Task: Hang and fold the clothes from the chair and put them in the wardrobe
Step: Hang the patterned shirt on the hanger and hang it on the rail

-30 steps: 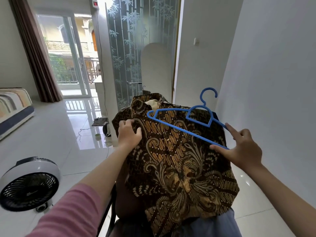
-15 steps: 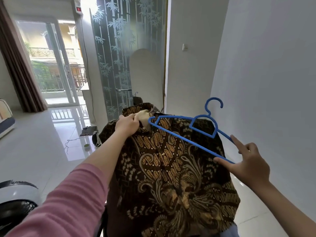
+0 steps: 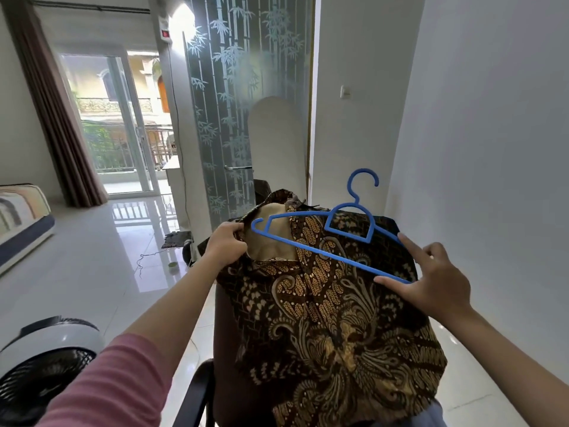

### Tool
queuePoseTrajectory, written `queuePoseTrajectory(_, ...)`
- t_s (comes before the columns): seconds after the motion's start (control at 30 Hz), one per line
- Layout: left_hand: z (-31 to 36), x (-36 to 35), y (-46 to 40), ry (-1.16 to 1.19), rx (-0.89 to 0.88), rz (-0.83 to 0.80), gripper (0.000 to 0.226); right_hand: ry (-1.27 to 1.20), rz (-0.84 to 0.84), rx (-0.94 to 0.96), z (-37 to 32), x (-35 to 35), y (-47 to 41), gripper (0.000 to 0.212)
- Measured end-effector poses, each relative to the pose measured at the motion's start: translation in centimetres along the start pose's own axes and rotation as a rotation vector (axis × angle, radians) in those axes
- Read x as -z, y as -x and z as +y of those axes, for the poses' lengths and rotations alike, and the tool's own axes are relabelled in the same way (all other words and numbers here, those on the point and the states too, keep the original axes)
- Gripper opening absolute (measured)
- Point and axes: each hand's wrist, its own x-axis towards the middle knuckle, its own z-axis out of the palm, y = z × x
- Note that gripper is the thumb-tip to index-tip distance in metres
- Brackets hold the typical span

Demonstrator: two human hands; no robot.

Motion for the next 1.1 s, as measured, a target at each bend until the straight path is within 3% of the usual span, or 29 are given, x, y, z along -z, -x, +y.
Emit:
queuePoseTrajectory(0.2,2.6,2.5,3.6,-0.059,-0.258,0.069,0.059,0.044,0.005,0.115,-0.9,1.2,-0.5,0.101)
queuePoseTrajectory(0.47,11.3,3.8,8.0,-0.009,-0.552,0.104,0.055,0.056,0.144,0.261,-3.4,2.4,-2.4,0.098)
queuePoseTrajectory(0.67,17.9,6.8,10.5,0.075,-0.630,0.162,0.055,-0.074,0.260,0.264,-4.3,4.0,-2.7,0.093)
queuePoseTrajectory(0.8,19.9,7.7,11.4,-0.087,-0.669,0.125,0.053,-0.124,0.393,0.248,-3.9,5.3,-2.7,0.094)
queuePoseTrajectory(0.93,20.2,7.6,12.2,-0.348,-0.671,0.194,0.049,-0.141,0.469,0.271,-3.0,6.6,-2.6,0.094)
queuePoseTrajectory(1.1,21.3,8.4,13.3,-0.042,-0.768,0.037,0.023,-0.176,0.505,0.372,-1.4,7.4,-2.1,0.093)
